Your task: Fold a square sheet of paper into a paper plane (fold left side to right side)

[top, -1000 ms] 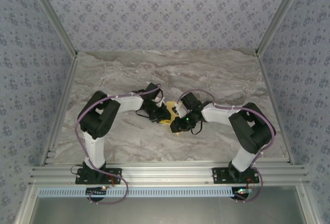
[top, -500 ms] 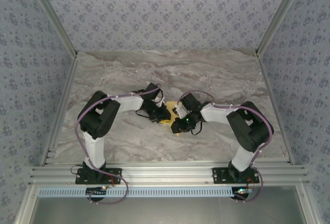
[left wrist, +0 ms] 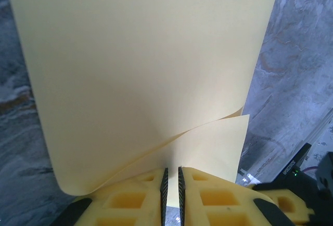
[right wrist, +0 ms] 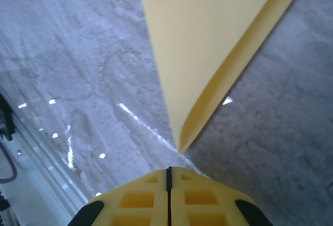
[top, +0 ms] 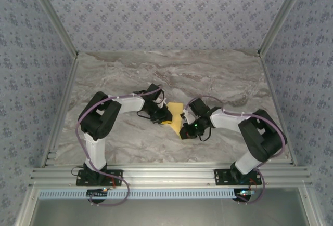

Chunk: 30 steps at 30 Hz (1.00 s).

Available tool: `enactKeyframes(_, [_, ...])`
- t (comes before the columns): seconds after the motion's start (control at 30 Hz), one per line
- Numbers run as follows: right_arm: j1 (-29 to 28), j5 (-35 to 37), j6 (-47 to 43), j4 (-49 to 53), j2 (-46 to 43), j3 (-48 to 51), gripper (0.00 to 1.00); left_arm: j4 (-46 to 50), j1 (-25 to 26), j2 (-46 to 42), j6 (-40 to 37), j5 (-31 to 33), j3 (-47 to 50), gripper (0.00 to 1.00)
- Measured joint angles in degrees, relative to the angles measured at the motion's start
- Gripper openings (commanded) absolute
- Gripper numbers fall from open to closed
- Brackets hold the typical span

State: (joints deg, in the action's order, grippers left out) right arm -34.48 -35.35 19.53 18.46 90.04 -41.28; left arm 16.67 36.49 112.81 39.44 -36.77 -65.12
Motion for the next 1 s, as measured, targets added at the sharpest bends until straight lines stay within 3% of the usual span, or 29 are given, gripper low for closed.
enactKeyframes(0.2, [-0.3,-1.3,2.6,-0.6,-1.6,-3.2,0.06,0.0,0.0,0.0,0.0,0.0,0.0,0.16])
enactKeyframes(0.53, [-0.4,2.3,7.2,-2.4,8.7,-6.8,0.05,0.0,0.0,-0.1,0.0,0.0,0.0,0.17])
enactKeyframes(0.8, [-0.1,3.0,9.0,-2.2,8.8,-6.9,0.0,-0.1,0.0,-1.9,0.0,1.3,1.2,0.2])
enactKeyframes(1.0, [0.3,2.5,9.5,-2.5,8.7,-6.4,0.0,0.7,0.9,-6.3,0.1,3.3,2.7,0.14])
